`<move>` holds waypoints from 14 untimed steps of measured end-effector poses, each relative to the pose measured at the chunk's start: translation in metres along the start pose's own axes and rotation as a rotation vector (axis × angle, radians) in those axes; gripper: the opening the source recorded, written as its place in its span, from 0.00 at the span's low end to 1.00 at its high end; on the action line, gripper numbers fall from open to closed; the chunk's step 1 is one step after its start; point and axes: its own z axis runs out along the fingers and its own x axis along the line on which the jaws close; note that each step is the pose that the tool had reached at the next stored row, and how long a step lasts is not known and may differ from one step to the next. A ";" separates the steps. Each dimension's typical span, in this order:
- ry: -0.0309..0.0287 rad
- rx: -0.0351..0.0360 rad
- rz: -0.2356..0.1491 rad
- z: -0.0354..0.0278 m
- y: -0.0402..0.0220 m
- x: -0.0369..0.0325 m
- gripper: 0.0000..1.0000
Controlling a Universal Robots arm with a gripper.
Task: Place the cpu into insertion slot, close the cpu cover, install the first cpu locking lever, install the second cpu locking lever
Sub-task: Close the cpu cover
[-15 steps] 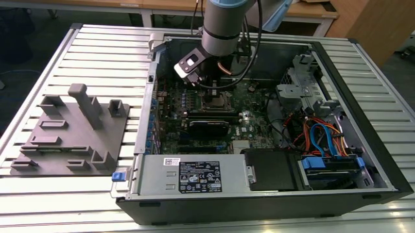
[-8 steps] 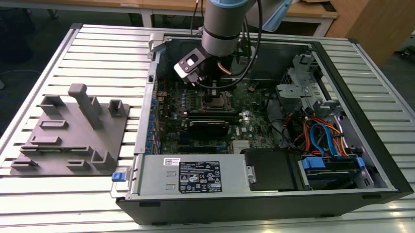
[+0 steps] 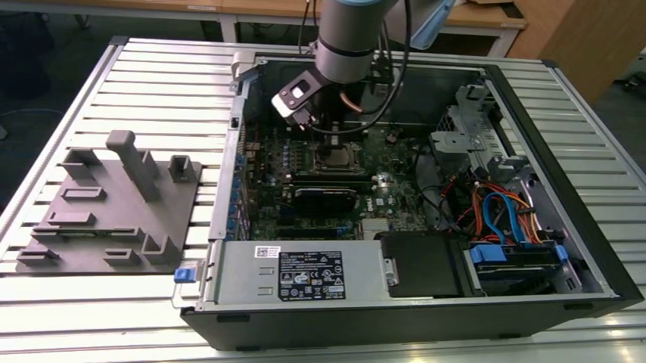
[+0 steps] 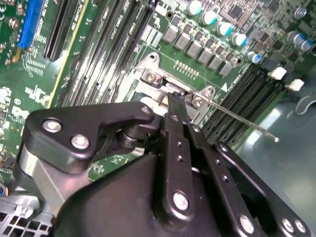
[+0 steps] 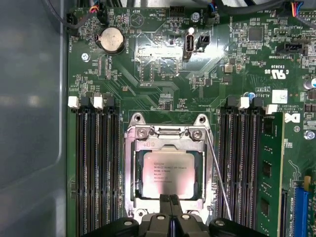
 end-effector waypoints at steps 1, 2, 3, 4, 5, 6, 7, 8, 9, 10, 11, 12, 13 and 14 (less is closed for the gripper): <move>-0.0002 -0.0002 0.000 0.0002 0.0009 0.0000 0.11; -0.0013 -0.0002 0.000 0.0003 0.0021 0.0000 0.11; -0.0022 0.0000 0.000 0.0005 0.0043 0.0000 0.11; -0.0027 0.0001 0.000 0.0006 0.0071 0.0000 0.11; -0.0031 0.0000 0.000 0.0008 0.0101 0.0000 0.11; -0.0036 0.0000 0.000 0.0010 0.0131 0.0000 0.11; -0.0047 -0.0001 0.000 0.0011 0.0161 0.0000 0.11; -0.0066 -0.0001 0.000 0.0012 0.0187 0.0000 0.11; -0.0096 -0.0018 0.000 0.0011 0.0201 0.0001 0.11; -0.0128 -0.0064 0.001 0.0011 0.0206 0.0001 0.11; -0.0166 -0.0133 0.001 0.0012 0.0208 0.0003 0.11; -0.0189 -0.0174 0.000 0.0011 0.0208 0.0004 0.11; -0.0195 -0.0192 0.000 0.0007 0.0208 0.0005 0.11; -0.0198 -0.0201 0.000 0.0003 0.0208 0.0007 0.11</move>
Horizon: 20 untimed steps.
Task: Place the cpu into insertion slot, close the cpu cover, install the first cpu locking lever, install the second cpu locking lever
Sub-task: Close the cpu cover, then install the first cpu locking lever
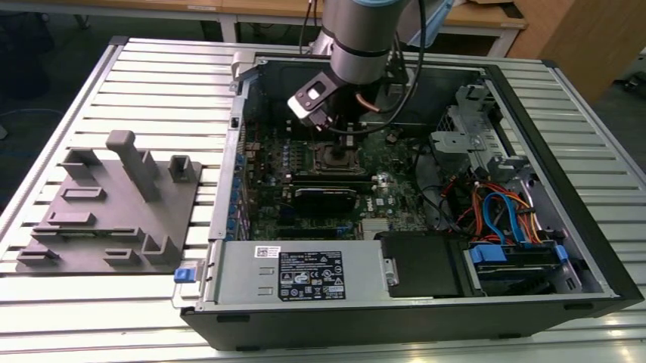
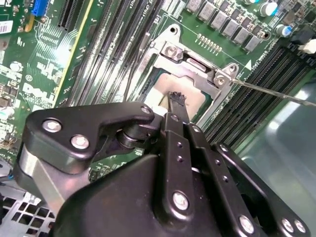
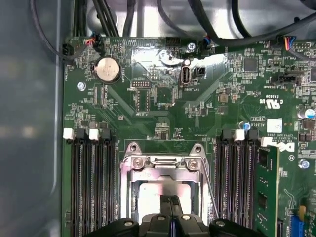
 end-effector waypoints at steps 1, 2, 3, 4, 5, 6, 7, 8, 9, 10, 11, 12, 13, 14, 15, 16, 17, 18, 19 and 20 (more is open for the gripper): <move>-0.0002 -0.0007 0.000 -0.0009 0.0000 0.0001 0.11; -0.0003 -0.0012 0.000 -0.0020 -0.0001 0.0002 0.11; -0.0004 -0.0017 0.000 -0.0029 -0.0001 0.0003 0.11; -0.0004 -0.0021 0.000 -0.0034 -0.0001 0.0005 0.11; -0.0004 -0.0023 0.000 -0.0035 -0.0001 0.0006 0.11; -0.0005 -0.0023 0.000 -0.0035 -0.0001 0.0007 0.11; -0.0005 -0.0022 0.000 -0.0035 -0.0001 0.0010 0.11; -0.0005 -0.0023 0.000 -0.0035 -0.0001 0.0010 0.11; -0.0005 -0.0023 0.000 -0.0036 -0.0001 0.0010 0.11; -0.0006 -0.0022 0.000 -0.0039 -0.0001 0.0010 0.11; -0.0008 -0.0021 0.000 -0.0043 -0.0001 0.0010 0.11; -0.0005 -0.0022 0.000 -0.0046 -0.0001 0.0010 0.11; -0.0004 -0.0023 0.000 -0.0049 -0.0001 0.0010 0.11; -0.0006 -0.0022 0.000 -0.0053 -0.0002 0.0010 0.11; -0.0006 -0.0022 0.000 -0.0058 -0.0002 0.0010 0.11; -0.0005 -0.0022 0.000 -0.0063 -0.0002 0.0010 0.11; -0.0005 -0.0022 0.000 -0.0068 -0.0002 0.0010 0.11; -0.0005 -0.0022 0.000 -0.0074 -0.0002 0.0010 0.11; -0.0005 -0.0023 0.000 -0.0080 -0.0002 0.0010 0.11; -0.0005 -0.0022 0.000 -0.0086 -0.0002 0.0010 0.11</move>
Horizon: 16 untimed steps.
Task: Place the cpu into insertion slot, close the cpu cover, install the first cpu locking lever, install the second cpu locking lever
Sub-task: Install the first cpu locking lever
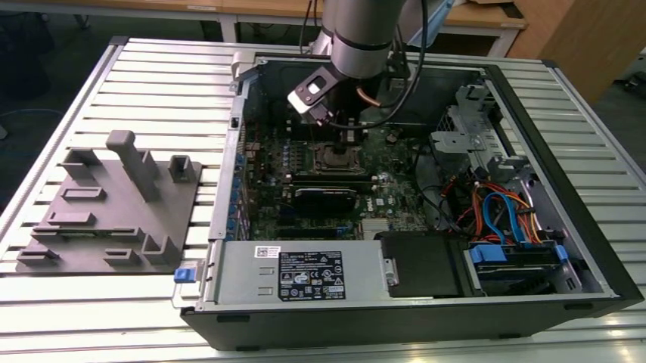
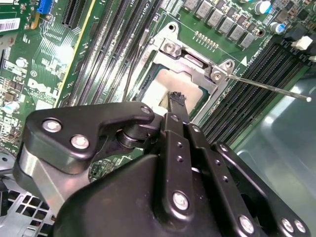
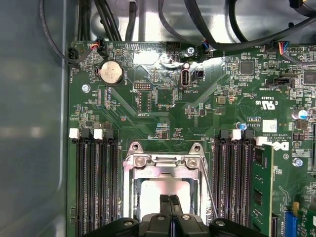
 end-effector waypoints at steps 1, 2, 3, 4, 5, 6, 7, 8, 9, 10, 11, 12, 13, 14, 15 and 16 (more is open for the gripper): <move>0.0000 0.0000 0.000 -0.0005 0.0000 0.0000 0.11; 0.0000 0.0000 0.000 -0.0011 0.0000 0.0000 0.11; -0.0001 0.0000 0.000 -0.0017 0.0000 0.0000 0.11; 0.0000 0.0000 0.000 -0.0023 0.0000 0.0000 0.11; 0.0000 0.0000 0.000 -0.0029 -0.0001 0.0000 0.11; 0.0001 -0.0001 0.000 -0.0035 -0.0001 0.0000 0.11; 0.0000 -0.0001 0.000 -0.0041 -0.0001 0.0000 0.11; 0.0001 0.0000 0.000 -0.0047 -0.0001 0.0001 0.11; 0.0000 0.0000 0.000 -0.0053 -0.0001 0.0001 0.11; 0.0000 0.0000 0.000 -0.0059 -0.0001 0.0000 0.11; 0.0000 0.0000 0.000 -0.0064 -0.0002 0.0001 0.11; 0.0000 0.0000 0.000 -0.0070 -0.0002 0.0001 0.11; 0.0000 0.0000 0.000 -0.0075 -0.0002 0.0001 0.11; 0.0000 0.0000 0.000 -0.0081 -0.0002 0.0001 0.11; 0.0001 0.0000 0.000 -0.0086 -0.0002 0.0001 0.11; 0.0000 0.0000 0.000 -0.0091 -0.0002 0.0001 0.11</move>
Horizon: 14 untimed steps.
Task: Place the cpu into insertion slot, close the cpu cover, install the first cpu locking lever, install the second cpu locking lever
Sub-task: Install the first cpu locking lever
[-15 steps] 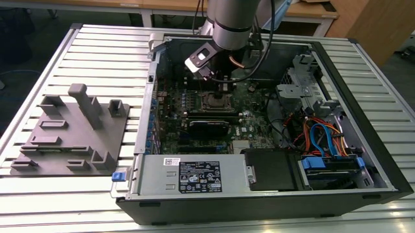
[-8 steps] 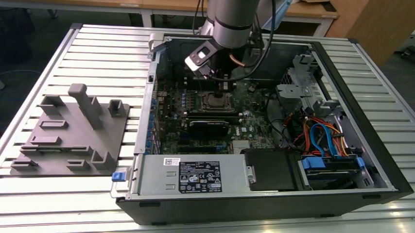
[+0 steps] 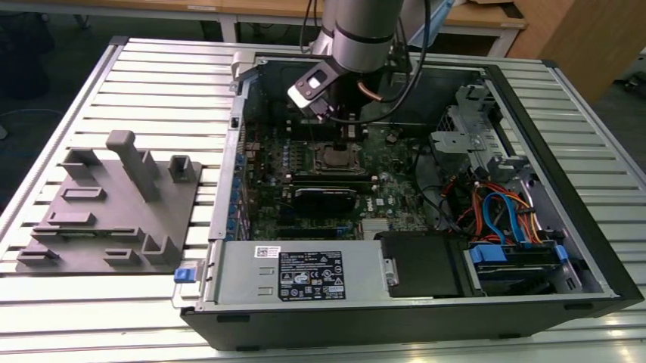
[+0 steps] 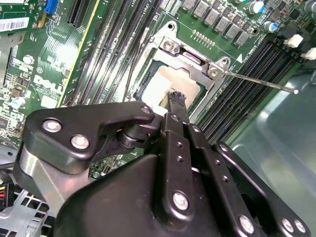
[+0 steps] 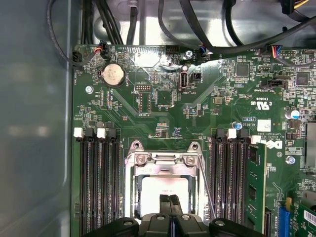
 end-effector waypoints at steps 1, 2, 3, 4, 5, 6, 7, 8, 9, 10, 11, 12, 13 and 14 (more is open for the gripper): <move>0.0000 0.0001 0.000 -0.0005 0.0000 0.0000 0.11; 0.0000 0.0000 0.000 -0.0009 0.0000 0.0000 0.11; 0.0000 0.0000 0.000 -0.0013 0.0000 0.0000 0.11; 0.0000 0.0000 0.000 -0.0018 0.0000 0.0000 0.11; 0.0000 0.0000 0.000 -0.0022 0.0000 0.0000 0.11; 0.0000 -0.0001 0.000 -0.0027 -0.0001 0.0000 0.11; 0.0000 0.0000 0.000 -0.0033 -0.0001 0.0000 0.11; 0.0000 0.0000 0.000 -0.0039 -0.0001 0.0000 0.11; -0.0001 0.0001 0.000 -0.0044 -0.0001 0.0000 0.11; 0.0000 0.0000 0.000 -0.0049 -0.0001 0.0000 0.11; 0.0000 0.0000 0.000 -0.0054 -0.0001 0.0001 0.11; 0.0000 0.0000 0.000 -0.0059 -0.0001 0.0001 0.11; 0.0000 0.0000 0.000 -0.0063 -0.0001 0.0001 0.11; 0.0000 0.0000 0.000 -0.0068 -0.0002 0.0001 0.11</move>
